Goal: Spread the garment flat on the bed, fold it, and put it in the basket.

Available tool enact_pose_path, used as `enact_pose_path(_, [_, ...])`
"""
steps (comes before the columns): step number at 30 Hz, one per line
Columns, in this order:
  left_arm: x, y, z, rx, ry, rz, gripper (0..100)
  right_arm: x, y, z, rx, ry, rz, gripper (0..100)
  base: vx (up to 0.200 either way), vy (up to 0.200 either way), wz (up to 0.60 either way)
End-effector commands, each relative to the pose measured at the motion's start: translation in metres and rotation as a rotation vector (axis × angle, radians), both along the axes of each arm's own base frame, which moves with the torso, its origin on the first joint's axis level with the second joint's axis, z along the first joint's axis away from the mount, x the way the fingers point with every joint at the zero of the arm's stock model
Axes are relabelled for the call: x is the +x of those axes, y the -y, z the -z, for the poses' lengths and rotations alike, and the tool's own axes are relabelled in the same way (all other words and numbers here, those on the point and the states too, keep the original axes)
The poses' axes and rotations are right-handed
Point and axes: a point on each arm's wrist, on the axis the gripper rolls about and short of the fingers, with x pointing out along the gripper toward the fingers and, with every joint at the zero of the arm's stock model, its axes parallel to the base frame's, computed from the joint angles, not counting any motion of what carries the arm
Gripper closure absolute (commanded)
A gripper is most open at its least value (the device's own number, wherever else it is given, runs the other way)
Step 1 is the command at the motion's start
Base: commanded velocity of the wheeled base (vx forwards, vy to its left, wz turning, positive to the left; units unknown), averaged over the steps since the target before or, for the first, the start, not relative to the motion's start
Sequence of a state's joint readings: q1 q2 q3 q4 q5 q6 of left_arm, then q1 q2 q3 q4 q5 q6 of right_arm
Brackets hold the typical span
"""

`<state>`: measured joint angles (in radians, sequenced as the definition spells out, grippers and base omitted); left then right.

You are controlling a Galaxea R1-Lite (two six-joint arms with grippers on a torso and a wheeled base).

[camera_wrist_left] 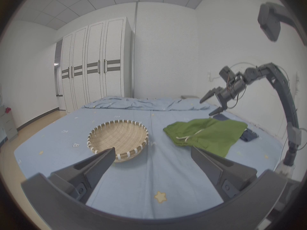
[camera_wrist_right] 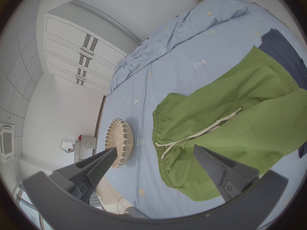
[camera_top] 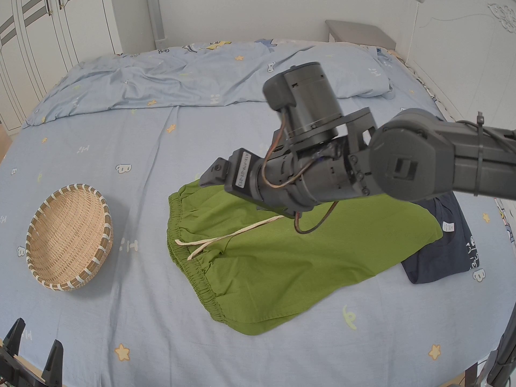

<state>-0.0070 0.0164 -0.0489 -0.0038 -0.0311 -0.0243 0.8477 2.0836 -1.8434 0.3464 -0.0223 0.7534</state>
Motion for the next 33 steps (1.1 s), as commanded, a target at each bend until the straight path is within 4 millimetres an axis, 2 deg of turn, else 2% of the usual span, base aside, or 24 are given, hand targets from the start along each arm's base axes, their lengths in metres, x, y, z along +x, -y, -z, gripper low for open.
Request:
enact_pose_path(1, [-0.011, 0.002, -0.084, -0.095, 0.033, 0.099, 0, -0.018, 0.097, -0.057, 0.133, 0.001, 0.0, 0, 0.0, 0.0, 0.0])
enact_pose_path(2, [-0.005, 0.003, -0.089, -0.097, -0.009, 0.14, 0, -0.022, 0.11, -0.064, 0.159, 0.003, -0.01, 0, 0.0, 0.0, 0.0])
enact_pose_path(3, [0.008, 0.005, -0.097, -0.11, -0.077, 0.223, 0, -0.029, 0.131, -0.071, 0.197, 0.001, -0.029, 0, 0.0, 0.0, 0.0])
enact_pose_path(5, [0.034, 0.007, -0.103, -0.155, -0.213, 0.312, 0, -0.035, 0.16, -0.075, 0.238, 0.015, -0.043, 0, 0.0, 0.0, 0.0])
enact_pose_path(6, [0.038, 0.008, -0.103, -0.165, -0.232, 0.323, 0, -0.035, 0.163, -0.074, 0.241, 0.018, -0.043, 0, 0.0, 0.0, 0.0])
enact_pose_path(7, [0.061, 0.009, -0.107, -0.205, -0.317, 0.375, 0, -0.037, 0.181, -0.071, 0.258, 0.039, -0.04, 0, 0.0, 0.0, 0.0])
enact_pose_path(8, [0.07, 0.01, -0.107, -0.219, -0.346, 0.393, 0, -0.038, 0.186, -0.068, 0.26, 0.042, -0.036, 0, 0.0, 0.0, 0.0])
enact_pose_path(10, [0.105, 0.014, -0.102, -0.253, -0.462, 0.465, 0, -0.043, 0.199, -0.057, 0.264, 0.07, -0.013, 0, 0.0, 0.0, 0.0])
enact_pose_path(11, [0.107, 0.014, -0.101, -0.254, -0.467, 0.469, 0, -0.043, 0.199, -0.056, 0.264, 0.072, -0.012, 0, 0.0, 0.0, 0.0])
enact_pose_path(12, [0.128, 0.02, -0.091, -0.25, -0.539, 0.516, 0, -0.044, 0.207, -0.048, 0.26, 0.076, 0.019, 0, 0.0, 0.0, 0.0])
enact_pose_path(16, [0.164, 0.031, -0.063, -0.19, -0.609, 0.573, 0, -0.054, 0.219, -0.04, 0.259, 0.076, 0.046, 0, 0.0, 0.0, 0.0])
enact_pose_path(19, [0.189, 0.039, -0.037, -0.151, -0.665, 0.607, 0, -0.053, 0.229, -0.03, 0.253, 0.079, 0.081, 0, 0.0, 0.0, 0.0])
enact_pose_path(21, [0.189, 0.039, -0.037, -0.151, -0.665, 0.607, 0, -0.053, 0.229, -0.03, 0.253, 0.079, 0.081, 0, 0.0, 0.0, 0.0])
enact_pose_path(22, [0.209, 0.048, -0.012, -0.127, -0.708, 0.645, 0, -0.055, 0.234, -0.023, 0.26, 0.096, 0.09, 0, 0.0, 0.0, 0.0])
enact_pose_path(24, [0.228, 0.055, 0.01, -0.123, -0.704, 0.681, 0, -0.06, 0.236, -0.018, 0.274, 0.123, 0.081, 0, 0.0, 0.0, 0.0])
enact_pose_path(25, [0.228, 0.055, 0.01, -0.123, -0.704, 0.681, 0, -0.06, 0.236, -0.018, 0.274, 0.123, 0.081, 0, 0.0, 0.0, 0.0])
enact_pose_path(26, [0.238, 0.065, 0.023, -0.126, -0.666, 0.753, 0, -0.06, 0.237, -0.016, 0.28, 0.146, 0.074, 0, 0.0, 0.0, 0.0])
enact_pose_path(29, [0.242, 0.072, 0.031, -0.138, -0.607, 0.821, 0, -0.066, 0.239, -0.02, 0.283, 0.172, 0.066, 0, 0.0, 0.0, 0.0])
enact_pose_path(33, [0.24, 0.086, 0.042, -0.13, -0.644, 0.888, 0, -0.07, 0.242, -0.022, 0.285, 0.19, 0.072, 0, 0.0, 0.0, 0.0])
